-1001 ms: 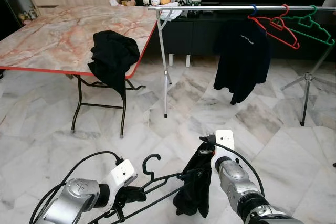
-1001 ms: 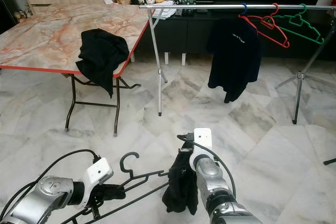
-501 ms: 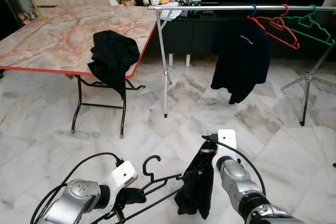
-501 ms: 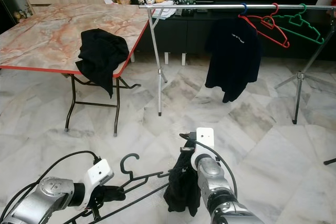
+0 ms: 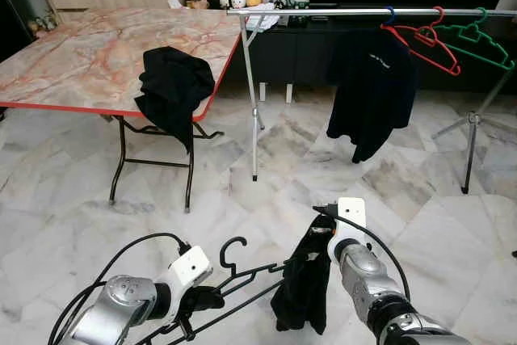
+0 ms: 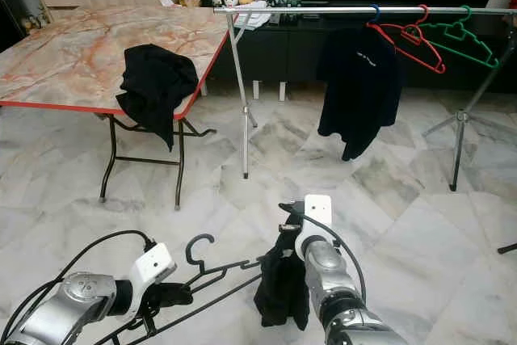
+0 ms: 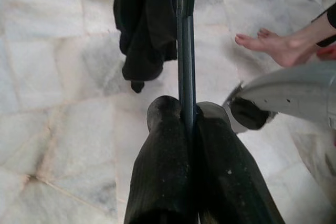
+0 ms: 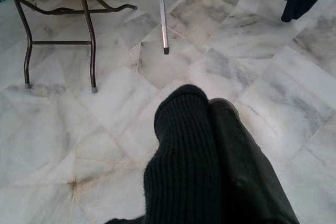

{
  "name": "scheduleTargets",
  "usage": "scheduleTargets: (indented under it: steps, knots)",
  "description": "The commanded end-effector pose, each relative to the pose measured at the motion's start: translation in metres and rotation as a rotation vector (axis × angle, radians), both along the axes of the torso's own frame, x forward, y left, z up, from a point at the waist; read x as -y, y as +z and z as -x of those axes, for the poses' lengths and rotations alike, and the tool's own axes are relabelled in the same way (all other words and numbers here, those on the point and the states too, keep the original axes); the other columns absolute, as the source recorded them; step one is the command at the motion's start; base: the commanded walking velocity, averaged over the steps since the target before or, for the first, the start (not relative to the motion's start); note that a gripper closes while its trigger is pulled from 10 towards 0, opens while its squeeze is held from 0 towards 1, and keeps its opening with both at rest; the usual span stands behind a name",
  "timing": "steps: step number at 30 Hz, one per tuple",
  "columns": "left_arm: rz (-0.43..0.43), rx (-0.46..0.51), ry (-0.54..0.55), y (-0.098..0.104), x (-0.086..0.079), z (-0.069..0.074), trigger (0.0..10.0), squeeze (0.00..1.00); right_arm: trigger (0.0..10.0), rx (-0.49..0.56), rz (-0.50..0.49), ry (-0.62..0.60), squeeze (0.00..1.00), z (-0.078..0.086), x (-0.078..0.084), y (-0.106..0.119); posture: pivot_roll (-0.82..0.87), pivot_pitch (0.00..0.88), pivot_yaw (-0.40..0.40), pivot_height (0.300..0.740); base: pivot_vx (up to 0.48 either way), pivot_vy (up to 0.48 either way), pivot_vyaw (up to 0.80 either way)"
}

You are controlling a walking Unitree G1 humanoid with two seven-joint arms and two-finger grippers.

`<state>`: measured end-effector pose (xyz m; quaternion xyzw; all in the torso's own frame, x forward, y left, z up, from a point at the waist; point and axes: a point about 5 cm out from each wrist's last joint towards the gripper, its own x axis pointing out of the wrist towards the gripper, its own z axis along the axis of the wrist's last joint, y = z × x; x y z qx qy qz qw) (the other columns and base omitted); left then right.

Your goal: Hang hanger

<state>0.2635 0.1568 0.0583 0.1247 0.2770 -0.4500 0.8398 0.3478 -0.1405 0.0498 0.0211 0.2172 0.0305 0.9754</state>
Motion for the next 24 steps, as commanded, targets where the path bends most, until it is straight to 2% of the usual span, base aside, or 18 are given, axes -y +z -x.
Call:
scheduleTargets:
  steps: [1,5,10,11,14,20,24]
  knots:
    - [0.002,0.008,0.026,0.000,-0.003,-0.003,10.0,0.00,10.0,0.006,-0.005,0.024,0.00,-0.002,-0.008,0.003,0.11,0.073,0.038,0.740,0.000,0.000,0.00]
    - [0.053,0.011,0.041,0.004,0.001,-0.005,10.0,0.00,10.0,-0.008,-0.005,0.027,0.00,0.001,-0.010,-0.001,0.11,0.072,0.037,0.740,0.000,0.000,0.00]
    - [0.066,0.025,0.052,0.007,0.001,-0.006,10.0,0.00,10.0,-0.027,0.008,-0.001,0.00,0.003,-0.007,-0.005,0.11,0.072,0.037,0.740,0.000,0.000,0.00]
    - [0.108,0.047,0.087,0.013,0.003,-0.011,10.0,0.00,10.0,-0.034,0.009,-0.020,0.00,0.004,-0.005,-0.007,0.11,0.070,0.038,0.740,0.000,0.000,0.00]
    - [0.155,0.073,0.126,0.019,0.005,-0.017,10.0,0.00,10.0,-0.045,0.004,-0.044,0.00,0.006,-0.004,-0.009,0.11,0.067,0.038,0.740,0.000,0.000,0.00]
    - [0.170,0.057,0.083,0.021,0.010,-0.014,10.0,0.00,10.0,-0.062,-0.014,-0.153,0.00,0.009,0.008,-0.013,0.11,0.062,0.045,0.740,0.000,0.000,0.00]
    - [0.182,0.039,0.060,0.020,0.012,-0.011,10.0,0.00,10.0,-0.060,-0.062,-0.159,0.00,0.009,0.008,-0.013,0.11,0.060,0.047,0.740,0.000,0.000,0.00]
